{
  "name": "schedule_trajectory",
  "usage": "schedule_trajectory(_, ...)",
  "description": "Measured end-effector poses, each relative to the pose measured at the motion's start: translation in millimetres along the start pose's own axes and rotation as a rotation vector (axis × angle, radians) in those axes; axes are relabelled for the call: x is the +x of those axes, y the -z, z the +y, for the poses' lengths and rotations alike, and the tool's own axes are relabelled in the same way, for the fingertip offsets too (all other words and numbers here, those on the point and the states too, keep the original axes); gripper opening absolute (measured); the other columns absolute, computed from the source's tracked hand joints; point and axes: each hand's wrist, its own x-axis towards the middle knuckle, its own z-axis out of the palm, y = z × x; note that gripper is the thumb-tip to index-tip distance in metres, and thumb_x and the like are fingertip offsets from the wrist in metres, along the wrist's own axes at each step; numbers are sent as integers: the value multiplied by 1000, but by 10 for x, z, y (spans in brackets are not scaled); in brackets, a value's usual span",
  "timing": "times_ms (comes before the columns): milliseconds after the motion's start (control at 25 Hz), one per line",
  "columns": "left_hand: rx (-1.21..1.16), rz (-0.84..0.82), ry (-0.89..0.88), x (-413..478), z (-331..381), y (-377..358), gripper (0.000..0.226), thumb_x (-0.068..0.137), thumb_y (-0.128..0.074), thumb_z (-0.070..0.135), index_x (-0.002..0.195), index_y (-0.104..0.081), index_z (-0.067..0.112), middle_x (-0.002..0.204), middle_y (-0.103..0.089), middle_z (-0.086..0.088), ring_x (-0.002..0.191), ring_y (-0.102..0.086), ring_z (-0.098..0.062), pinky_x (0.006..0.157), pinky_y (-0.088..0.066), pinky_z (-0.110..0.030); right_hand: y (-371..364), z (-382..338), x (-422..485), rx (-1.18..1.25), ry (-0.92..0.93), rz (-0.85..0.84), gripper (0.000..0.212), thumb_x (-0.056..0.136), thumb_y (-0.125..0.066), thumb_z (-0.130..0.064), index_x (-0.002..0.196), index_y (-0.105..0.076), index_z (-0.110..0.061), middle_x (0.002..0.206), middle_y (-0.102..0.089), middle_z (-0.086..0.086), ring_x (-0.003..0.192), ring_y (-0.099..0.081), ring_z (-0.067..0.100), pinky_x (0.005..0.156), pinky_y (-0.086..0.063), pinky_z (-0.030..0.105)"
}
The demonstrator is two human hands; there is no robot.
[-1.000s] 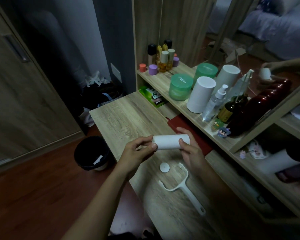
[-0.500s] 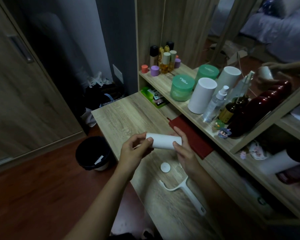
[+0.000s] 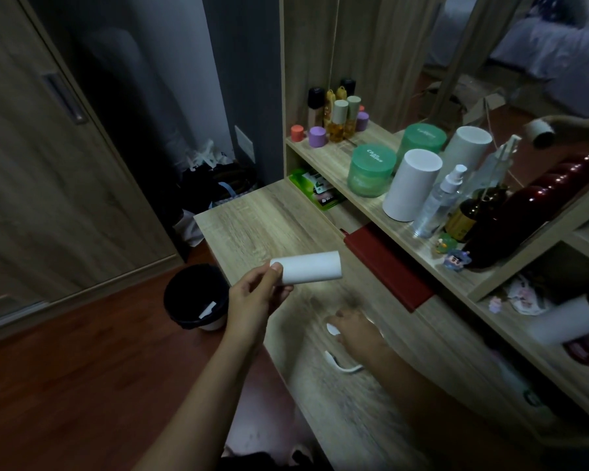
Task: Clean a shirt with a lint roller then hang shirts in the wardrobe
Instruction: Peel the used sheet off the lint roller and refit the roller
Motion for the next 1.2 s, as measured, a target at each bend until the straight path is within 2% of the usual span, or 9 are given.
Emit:
schedule_trajectory(80,-28,5,20,-13,0,-3,16,89,-60,15,98,-67,4,104,-65,-14,68,-69,-17,65,-57,-20,-2,-26,-11,72,-18,44,38,89,-48,-13,127,-55,-16,121,-59,14,111,-55,29,90,-43,31)
schedule_trajectory(200,-84,29,47,-6,45,0,11,90,-59,14,92,-67,7,90,-67,-10,66,-68,-14,69,-58,-21,245,-141,-80,530,-93,262,36,85,-62,-15,121,-60,-14,114,-66,10,102,-62,20,89,-49,32)
schedule_trajectory(320,-91,71,54,30,92,23,9,90,-59,13,88,-66,9,78,-67,-7,64,-66,-15,67,-57,-21,741,-294,-250,1122,-92,366,38,85,-65,-11,121,-59,-17,108,-67,-5,95,-63,-2,82,-51,14)
schedule_trajectory(400,-78,89,69,49,111,18,9,89,-58,13,86,-65,9,77,-66,-8,62,-66,-14,64,-56,-20,1008,-333,-368,1313,-48,390,41,84,-64,-6,122,-56,-19,109,-64,-13,96,-61,-10,79,-48,8)
schedule_trajectory(520,-52,87,89,42,101,-23,10,89,-57,12,85,-65,8,80,-65,-9,61,-67,-14,62,-57,-19,1199,-360,-483,1314,22,397,41,83,-65,-3,119,-58,-21,107,-65,-12,95,-63,-4,78,-47,10)
schedule_trajectory(720,-11,50,79,34,66,-47,9,89,-57,10,87,-65,9,86,-66,-11,74,-66,-21,66,-58,-21,1233,-335,-517,1186,31,415,43,80,-70,-6,113,-60,-31,97,-68,-6,86,-65,-3,77,-48,11)
schedule_trajectory(920,-18,8,65,18,28,-83,11,89,-56,10,87,-67,9,88,-67,-10,77,-66,-21,64,-57,-19,1272,-342,-531,1066,24,473,45,77,-72,-7,120,-61,-14,99,-64,-12,83,-62,-14,76,-46,4)
schedule_trajectory(1000,-48,13,76,11,21,-98,11,90,-56,10,86,-67,9,87,-67,-9,77,-66,-19,63,-57,-18,1288,-347,-523,1004,54,505,42,78,-71,-7,119,-61,-9,103,-62,-8,86,-58,-18,78,-44,2)
schedule_trajectory(1200,-32,14,92,21,-15,-97,12,91,-54,13,88,-65,10,90,-66,-9,77,-66,-17,67,-57,-20,1274,-365,-524,850,92,536,35,81,-68,-10,116,-64,-6,112,-59,0,97,-53,-6,79,-37,-3)
